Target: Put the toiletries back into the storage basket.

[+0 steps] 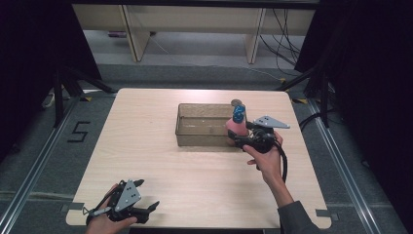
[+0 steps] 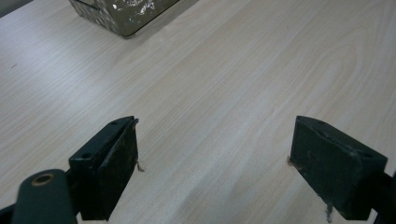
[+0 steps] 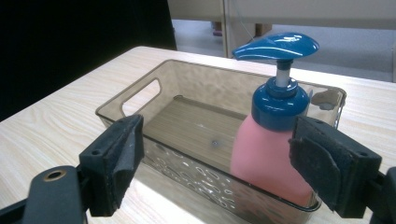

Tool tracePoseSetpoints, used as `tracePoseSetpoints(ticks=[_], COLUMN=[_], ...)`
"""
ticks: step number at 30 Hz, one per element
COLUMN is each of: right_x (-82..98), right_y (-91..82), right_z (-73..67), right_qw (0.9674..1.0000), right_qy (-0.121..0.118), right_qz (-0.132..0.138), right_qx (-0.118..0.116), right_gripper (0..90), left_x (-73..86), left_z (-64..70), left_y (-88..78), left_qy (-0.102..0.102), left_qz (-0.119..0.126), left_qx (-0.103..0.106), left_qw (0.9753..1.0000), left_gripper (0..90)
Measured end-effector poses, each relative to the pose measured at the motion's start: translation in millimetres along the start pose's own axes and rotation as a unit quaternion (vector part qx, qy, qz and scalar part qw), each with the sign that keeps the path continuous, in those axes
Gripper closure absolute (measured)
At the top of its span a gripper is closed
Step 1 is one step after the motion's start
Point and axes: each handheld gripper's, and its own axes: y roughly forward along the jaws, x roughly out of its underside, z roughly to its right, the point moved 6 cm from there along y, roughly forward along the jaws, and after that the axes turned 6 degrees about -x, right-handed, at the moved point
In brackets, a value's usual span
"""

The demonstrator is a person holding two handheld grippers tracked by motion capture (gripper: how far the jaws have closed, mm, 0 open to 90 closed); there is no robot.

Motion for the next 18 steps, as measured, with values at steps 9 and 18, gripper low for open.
tracePoseSetpoints(ticks=[9,18], right_x=[3.9,8.5], right_y=[-7.6,-10.2], right_z=[-4.8,-8.9], right_qw=[0.9999,0.9998], right_qy=[-0.007,-0.014], right_qz=[0.003,0.003], right_qx=[-0.007,-0.010], right_gripper=[19.3,19.3], left_x=[0.3,0.7], left_z=[0.4,-1.0], left_y=[-1.0,-1.6], left_qy=[0.007,0.012], left_qz=[-0.002,-0.007], left_qx=[-0.002,-0.003], left_qw=[1.0000,0.9999], left_gripper=[14.8,14.8])
